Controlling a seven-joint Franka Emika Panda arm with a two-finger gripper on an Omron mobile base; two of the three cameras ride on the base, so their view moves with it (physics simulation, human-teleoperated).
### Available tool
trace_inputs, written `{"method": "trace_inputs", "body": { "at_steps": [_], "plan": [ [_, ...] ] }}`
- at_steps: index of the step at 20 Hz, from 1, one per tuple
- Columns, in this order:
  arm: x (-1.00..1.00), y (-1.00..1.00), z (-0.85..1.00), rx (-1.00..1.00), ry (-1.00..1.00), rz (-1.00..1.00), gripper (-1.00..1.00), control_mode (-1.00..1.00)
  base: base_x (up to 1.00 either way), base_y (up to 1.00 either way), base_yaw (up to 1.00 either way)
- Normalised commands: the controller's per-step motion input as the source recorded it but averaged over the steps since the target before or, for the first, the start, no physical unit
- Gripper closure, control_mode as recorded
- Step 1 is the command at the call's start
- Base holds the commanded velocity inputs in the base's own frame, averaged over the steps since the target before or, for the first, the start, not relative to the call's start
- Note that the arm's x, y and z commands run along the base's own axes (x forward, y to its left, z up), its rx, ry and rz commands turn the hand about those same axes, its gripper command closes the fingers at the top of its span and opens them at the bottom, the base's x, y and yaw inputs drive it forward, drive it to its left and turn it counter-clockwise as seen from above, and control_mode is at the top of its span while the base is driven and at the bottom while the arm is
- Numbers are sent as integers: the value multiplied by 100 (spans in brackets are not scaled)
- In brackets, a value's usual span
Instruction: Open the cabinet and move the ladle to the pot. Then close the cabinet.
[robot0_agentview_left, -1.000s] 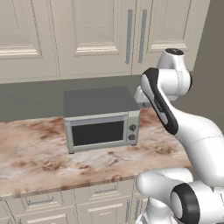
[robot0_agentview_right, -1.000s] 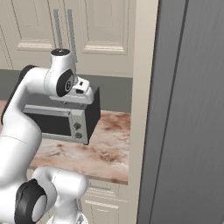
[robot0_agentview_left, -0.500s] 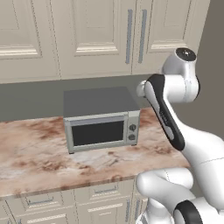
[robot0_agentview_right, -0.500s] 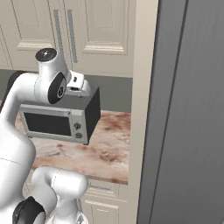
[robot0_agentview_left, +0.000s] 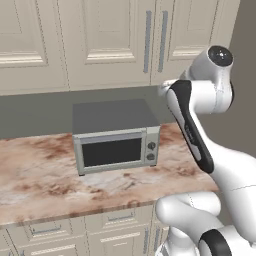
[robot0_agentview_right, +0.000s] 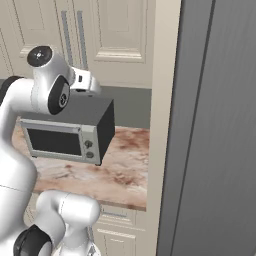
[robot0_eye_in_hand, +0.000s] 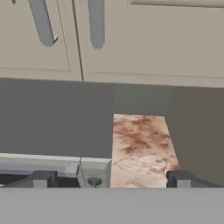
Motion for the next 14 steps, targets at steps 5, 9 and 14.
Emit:
{"method": "trace_inputs", "body": {
  "at_steps": [5,9,14],
  "plan": [
    [0,1,47,-1,-2,0,-100,-100,0,0,0],
    [0,0,45,-2,-6,0,-100,-100,0,0,0],
    [0,0,39,0,-5,0,-100,-100,0,0,0]
  ]
}}
